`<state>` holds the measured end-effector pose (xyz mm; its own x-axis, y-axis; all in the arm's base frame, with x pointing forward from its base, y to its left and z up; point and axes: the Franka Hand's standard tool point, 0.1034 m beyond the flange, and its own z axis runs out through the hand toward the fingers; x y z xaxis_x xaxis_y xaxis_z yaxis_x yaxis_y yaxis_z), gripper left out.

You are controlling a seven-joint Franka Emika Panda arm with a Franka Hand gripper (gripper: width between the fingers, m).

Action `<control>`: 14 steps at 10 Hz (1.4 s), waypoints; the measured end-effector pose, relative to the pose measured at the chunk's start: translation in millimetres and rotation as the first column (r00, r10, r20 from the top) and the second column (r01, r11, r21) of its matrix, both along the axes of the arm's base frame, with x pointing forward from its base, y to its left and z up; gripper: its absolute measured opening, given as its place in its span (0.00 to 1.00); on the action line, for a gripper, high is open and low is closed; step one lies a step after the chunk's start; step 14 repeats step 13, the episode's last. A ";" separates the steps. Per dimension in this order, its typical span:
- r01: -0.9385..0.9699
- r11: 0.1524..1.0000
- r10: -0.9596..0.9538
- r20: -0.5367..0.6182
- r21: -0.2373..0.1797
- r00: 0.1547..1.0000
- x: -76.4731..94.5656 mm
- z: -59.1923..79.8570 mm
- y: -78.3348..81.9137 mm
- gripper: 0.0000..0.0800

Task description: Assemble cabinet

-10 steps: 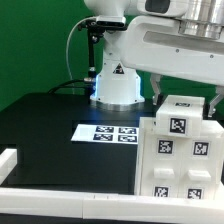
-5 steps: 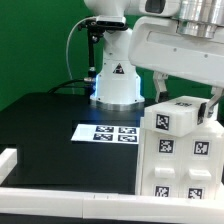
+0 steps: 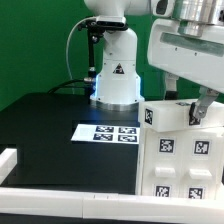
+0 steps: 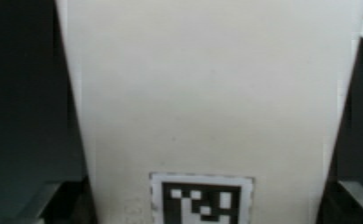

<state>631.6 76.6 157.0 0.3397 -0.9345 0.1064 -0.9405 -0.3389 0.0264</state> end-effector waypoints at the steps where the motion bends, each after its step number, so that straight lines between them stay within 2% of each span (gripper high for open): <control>1: 0.170 0.985 -0.170 0.009 0.032 0.985 -0.7 -0.3 0.1 0.69; 4: 0.468 0.881 -0.469 0.003 0.064 0.883 -3.6 -0.3 0.7 0.69; 7: 0.494 0.867 -0.495 -0.005 0.061 0.869 -5.5 -1.3 0.7 0.69; 8: 0.459 0.886 -0.460 -0.006 0.064 0.888 -5.4 1.9 3.6 0.93; 9: 0.426 0.901 -0.427 0.000 0.076 0.904 -4.2 11.4 6.9 0.93; 10: 0.400 0.911 -0.403 0.012 0.098 0.915 -3.2 27.4 8.8 0.99; 11: 0.384 0.916 -0.390 0.025 0.116 0.921 -2.2 41.6 9.5 1.00; 12: 0.383 0.916 -0.389 0.030 0.124 0.921 -1.8 46.9 10.5 1.00; 14: 0.382 0.916 -0.388 0.026 0.118 0.921 -2.7 42.5 10.3 1.00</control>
Offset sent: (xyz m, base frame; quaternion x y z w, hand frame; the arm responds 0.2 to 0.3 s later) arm 0.0037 -0.0018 0.0021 0.0269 -0.0118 0.3110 0.9500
